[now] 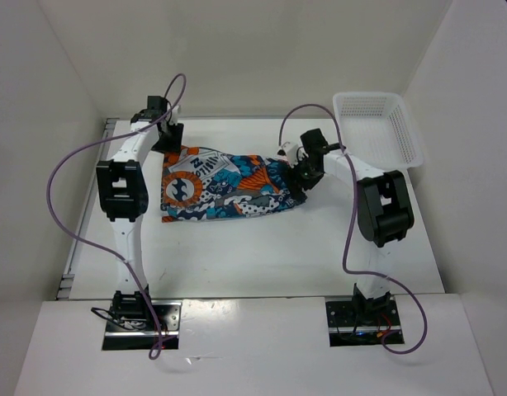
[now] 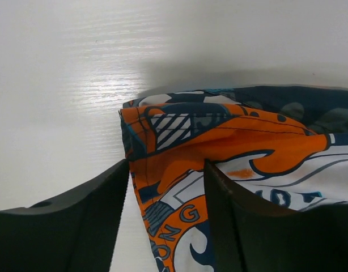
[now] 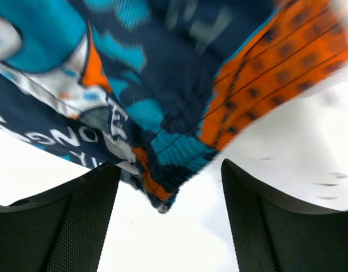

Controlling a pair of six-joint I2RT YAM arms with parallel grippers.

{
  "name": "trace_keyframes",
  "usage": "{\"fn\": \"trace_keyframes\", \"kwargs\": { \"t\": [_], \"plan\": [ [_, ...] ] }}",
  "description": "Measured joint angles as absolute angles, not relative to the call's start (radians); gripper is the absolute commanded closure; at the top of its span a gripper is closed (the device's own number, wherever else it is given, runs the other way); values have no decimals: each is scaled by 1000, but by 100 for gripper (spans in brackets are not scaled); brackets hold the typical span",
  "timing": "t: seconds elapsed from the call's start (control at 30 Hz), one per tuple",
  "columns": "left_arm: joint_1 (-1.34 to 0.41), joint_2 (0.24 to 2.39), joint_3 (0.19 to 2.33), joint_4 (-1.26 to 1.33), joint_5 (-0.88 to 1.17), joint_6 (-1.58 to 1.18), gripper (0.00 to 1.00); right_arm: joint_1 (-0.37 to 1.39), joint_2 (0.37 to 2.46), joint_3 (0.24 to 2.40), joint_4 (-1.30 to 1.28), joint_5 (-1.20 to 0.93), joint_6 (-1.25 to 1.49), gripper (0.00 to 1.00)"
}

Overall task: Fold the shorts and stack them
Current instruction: Fold the shorts

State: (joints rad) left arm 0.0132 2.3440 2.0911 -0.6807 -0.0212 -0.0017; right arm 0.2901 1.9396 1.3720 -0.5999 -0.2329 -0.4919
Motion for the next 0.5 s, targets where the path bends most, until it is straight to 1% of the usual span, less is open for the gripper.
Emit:
{"fn": "trace_keyframes", "kwargs": {
  "t": [0.07, 0.1, 0.2, 0.23, 0.37, 0.43, 0.47, 0.5],
  "plan": [
    [7, 2343, 2091, -681, -47, -2, 33, 290, 1932, 1419, -610, -234, -491, 19],
    [7, 2341, 2091, -682, -66, -2, 32, 290, 1920, 1443, -609, -236, -487, 19],
    [9, 2317, 2089, -691, -120, -3, 32, 290, 1855, 1497, -598, -244, -453, 19],
    [10, 2300, 2088, -693, -134, -3, 32, 290, 1831, 1513, -587, -248, -435, 22],
    [6, 2173, 2034, -690, -163, -3, 32, 297, 1789, 1576, -540, -260, -363, 23],
    [-8, 2094, 1992, -685, -170, -4, 33, 305, 1791, 1586, -523, -267, -336, 30],
    [-20, 2054, 1961, -681, -164, -4, 33, 307, 1796, 1586, -523, -270, -325, 41],
    [-37, 2020, 1929, -682, -153, -4, 33, 309, 1804, 1586, -522, -275, -310, 49]
  ]
}}
